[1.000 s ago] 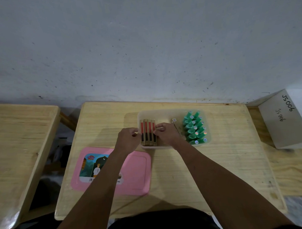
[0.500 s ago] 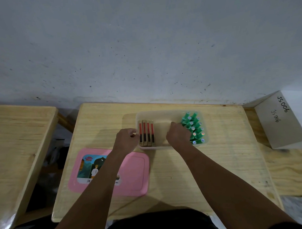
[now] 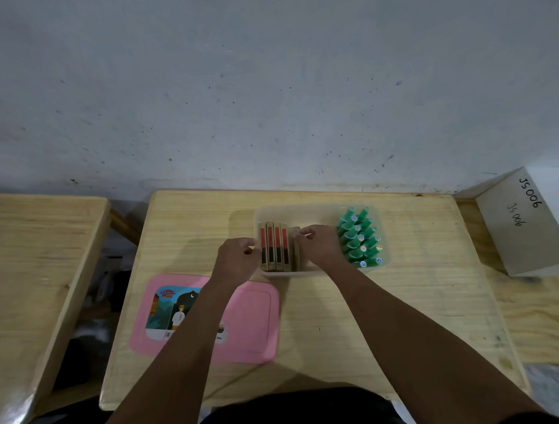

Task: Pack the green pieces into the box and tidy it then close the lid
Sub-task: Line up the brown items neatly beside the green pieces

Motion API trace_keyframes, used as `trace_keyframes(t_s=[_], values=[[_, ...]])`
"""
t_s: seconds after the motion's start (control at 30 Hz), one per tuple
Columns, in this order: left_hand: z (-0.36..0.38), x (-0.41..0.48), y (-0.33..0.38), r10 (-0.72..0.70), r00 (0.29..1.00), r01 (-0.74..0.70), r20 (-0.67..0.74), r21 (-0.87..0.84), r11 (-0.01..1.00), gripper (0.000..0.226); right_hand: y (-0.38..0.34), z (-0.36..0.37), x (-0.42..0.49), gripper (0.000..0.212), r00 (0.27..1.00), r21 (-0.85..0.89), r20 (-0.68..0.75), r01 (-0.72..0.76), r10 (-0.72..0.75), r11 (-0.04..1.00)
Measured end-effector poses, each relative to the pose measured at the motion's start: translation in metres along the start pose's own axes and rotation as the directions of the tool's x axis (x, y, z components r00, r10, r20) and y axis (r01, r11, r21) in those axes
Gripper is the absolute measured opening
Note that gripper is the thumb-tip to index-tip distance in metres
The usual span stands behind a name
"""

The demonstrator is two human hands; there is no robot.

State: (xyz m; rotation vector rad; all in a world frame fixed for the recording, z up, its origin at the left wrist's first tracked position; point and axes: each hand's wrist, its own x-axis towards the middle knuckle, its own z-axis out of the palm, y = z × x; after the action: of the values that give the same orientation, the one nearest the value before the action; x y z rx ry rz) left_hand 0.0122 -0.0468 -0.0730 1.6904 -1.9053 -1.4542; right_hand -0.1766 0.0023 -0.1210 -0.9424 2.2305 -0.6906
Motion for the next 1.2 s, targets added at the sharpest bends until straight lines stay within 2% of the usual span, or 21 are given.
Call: trace_keyframes(t_s=[0.13, 0.3, 0.4, 0.53, 0.7, 0.83, 0.87, 0.97, 1.1, 1.2], values=[[0.0, 0.0, 0.0, -0.005, 1.0, 0.005, 0.0, -0.009, 1.0, 0.036, 0.003, -0.007, 0.002, 0.024, 0.999, -0.03, 0.027, -0.033, 0.034, 0.999], [0.0, -0.002, 0.001, 0.005, 1.0, -0.005, -0.006, -0.011, 1.0, 0.035, 0.0, -0.004, -0.003, 0.032, 0.98, -0.184, 0.18, -0.052, 0.086, 0.982], [0.001, -0.002, 0.001, -0.003, 1.0, 0.003, -0.012, -0.03, 1.0, 0.036, -0.004, 0.001, -0.003, 0.027, 0.97, -0.197, 0.212, -0.081, 0.123, 0.977], [0.0, -0.003, 0.002, -0.005, 1.0, 0.005, -0.011, -0.031, 1.0, 0.036, -0.007, 0.006, -0.005, 0.025, 0.97, -0.165, 0.183, -0.13, 0.16, 0.978], [-0.001, -0.005, 0.004, -0.01, 1.0, 0.01, -0.011, -0.037, 0.999, 0.035, -0.006, 0.006, -0.005, 0.026, 0.986, -0.092, 0.11, -0.118, 0.128, 0.989], [-0.001, -0.006, 0.007, 0.007, 1.0, -0.007, -0.012, -0.018, 1.0, 0.033, -0.005, 0.002, -0.003, 0.004, 0.986, 0.004, 0.098, -0.137, 0.136, 0.991], [-0.001, -0.007, 0.007, 0.011, 1.0, -0.011, -0.016, -0.02, 1.0, 0.033, -0.005, 0.001, -0.003, 0.006, 0.986, 0.015, 0.105, -0.133, 0.131, 0.991], [0.001, -0.009, 0.01, 0.021, 0.999, -0.022, -0.033, -0.014, 1.0, 0.03, -0.006, -0.001, -0.005, 0.032, 0.979, -0.024, 0.163, -0.116, 0.119, 0.993], [0.001, -0.012, 0.013, 0.023, 0.998, -0.025, -0.051, -0.03, 0.999, 0.027, -0.01, -0.003, -0.008, 0.029, 0.978, -0.059, 0.193, -0.067, 0.077, 0.996], [0.001, -0.012, 0.012, 0.023, 0.998, -0.025, -0.055, -0.04, 0.999, 0.027, -0.01, -0.002, -0.011, 0.037, 0.973, -0.067, 0.218, -0.062, 0.075, 0.996]])
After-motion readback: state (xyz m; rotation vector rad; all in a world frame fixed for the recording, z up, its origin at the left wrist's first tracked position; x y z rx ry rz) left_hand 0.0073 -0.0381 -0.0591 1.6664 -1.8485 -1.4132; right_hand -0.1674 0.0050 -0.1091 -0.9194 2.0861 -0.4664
